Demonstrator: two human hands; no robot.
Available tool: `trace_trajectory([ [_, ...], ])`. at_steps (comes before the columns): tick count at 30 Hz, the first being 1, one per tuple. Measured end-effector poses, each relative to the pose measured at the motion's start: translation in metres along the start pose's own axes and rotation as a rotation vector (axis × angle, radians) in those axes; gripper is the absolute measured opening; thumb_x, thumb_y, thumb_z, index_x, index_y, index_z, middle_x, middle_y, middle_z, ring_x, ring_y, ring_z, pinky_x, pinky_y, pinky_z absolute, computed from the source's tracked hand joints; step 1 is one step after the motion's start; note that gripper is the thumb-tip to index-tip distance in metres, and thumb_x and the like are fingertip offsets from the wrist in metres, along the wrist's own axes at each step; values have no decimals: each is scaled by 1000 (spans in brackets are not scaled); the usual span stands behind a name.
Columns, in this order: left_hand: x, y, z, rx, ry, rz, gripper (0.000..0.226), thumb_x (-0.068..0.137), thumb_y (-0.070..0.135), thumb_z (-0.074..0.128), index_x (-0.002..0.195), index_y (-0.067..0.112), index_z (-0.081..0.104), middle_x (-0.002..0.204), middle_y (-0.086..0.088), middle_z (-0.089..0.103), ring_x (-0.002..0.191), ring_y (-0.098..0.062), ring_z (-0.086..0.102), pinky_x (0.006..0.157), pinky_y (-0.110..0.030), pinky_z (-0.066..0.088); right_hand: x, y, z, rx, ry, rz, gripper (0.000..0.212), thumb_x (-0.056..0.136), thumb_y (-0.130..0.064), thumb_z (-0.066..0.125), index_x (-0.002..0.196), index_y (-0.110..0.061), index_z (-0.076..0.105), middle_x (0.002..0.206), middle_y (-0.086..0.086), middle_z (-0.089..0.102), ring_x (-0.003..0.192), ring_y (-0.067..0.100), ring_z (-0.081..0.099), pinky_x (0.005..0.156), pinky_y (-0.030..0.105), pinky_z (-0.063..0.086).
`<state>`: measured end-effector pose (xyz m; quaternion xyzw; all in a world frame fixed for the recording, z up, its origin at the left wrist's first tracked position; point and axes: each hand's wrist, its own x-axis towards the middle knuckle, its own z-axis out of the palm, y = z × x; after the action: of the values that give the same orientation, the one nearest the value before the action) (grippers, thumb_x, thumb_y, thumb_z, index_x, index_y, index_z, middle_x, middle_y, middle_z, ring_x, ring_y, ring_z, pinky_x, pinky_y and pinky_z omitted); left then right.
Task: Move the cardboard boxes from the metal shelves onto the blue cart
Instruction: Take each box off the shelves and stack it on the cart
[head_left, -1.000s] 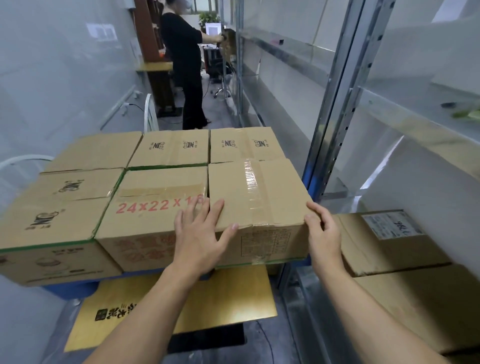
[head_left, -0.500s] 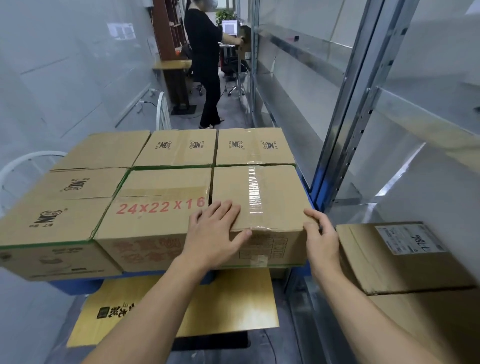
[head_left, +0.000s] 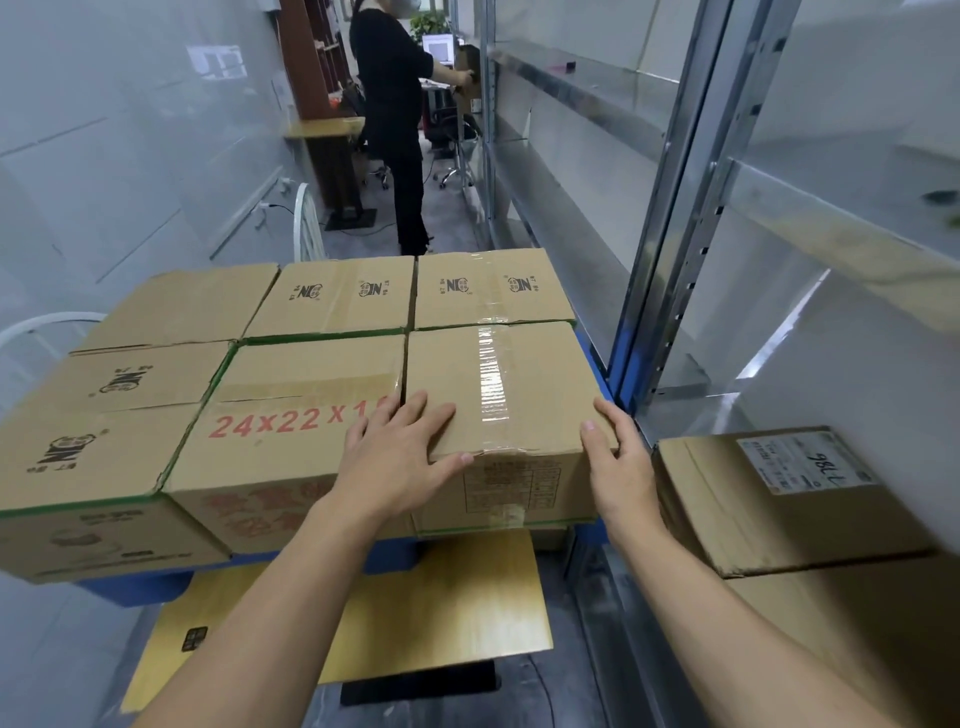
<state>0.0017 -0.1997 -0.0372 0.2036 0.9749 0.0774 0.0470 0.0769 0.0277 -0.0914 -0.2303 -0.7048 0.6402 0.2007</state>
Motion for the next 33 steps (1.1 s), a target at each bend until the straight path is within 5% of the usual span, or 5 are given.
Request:
trace_trajectory([
  [7, 17, 37, -17, -184, 133, 167, 62, 95, 58, 45, 152, 41, 28, 162, 10, 23, 151, -19, 11, 121, -50, 9, -1, -9, -12, 38, 79, -36, 37, 101, -37, 52, 138, -38, 52, 140, -15, 52, 128, 0, 48, 107, 27, 40],
  [14, 55, 119, -26, -574, 72, 497, 49, 95, 32, 57, 143, 26, 49, 145, 10, 50, 137, -11, 39, 112, -27, 27, -4, -30, -62, -25, 402, -77, 33, 102, -26, 52, 135, -27, 57, 126, -14, 57, 111, -12, 52, 81, -3, 37],
  [22, 81, 200, -15, -564, -261, 754, 56, 94, 37, 59, 148, 34, 41, 152, 7, 43, 139, -13, 38, 105, -23, 29, -30, -22, -100, -164, 603, -1, 36, 99, -28, 58, 135, -25, 57, 131, -12, 59, 121, 1, 54, 95, 4, 36],
  [25, 90, 226, -4, -489, -368, 803, 60, 95, 37, 60, 150, 30, 38, 154, 2, 41, 141, -17, 36, 104, -20, 28, -44, -18, -106, -254, 691, 61, 39, 97, -31, 61, 135, -26, 57, 132, -10, 59, 124, 6, 53, 103, 20, 37],
  [33, 116, 262, 24, -313, -574, 687, 53, 94, 34, 61, 143, 20, 44, 142, -7, 54, 128, -27, 52, 97, -29, 40, -52, -23, -107, -273, 831, 275, 51, 95, -35, 63, 143, -21, 51, 143, 0, 55, 132, 18, 49, 104, 28, 38],
])
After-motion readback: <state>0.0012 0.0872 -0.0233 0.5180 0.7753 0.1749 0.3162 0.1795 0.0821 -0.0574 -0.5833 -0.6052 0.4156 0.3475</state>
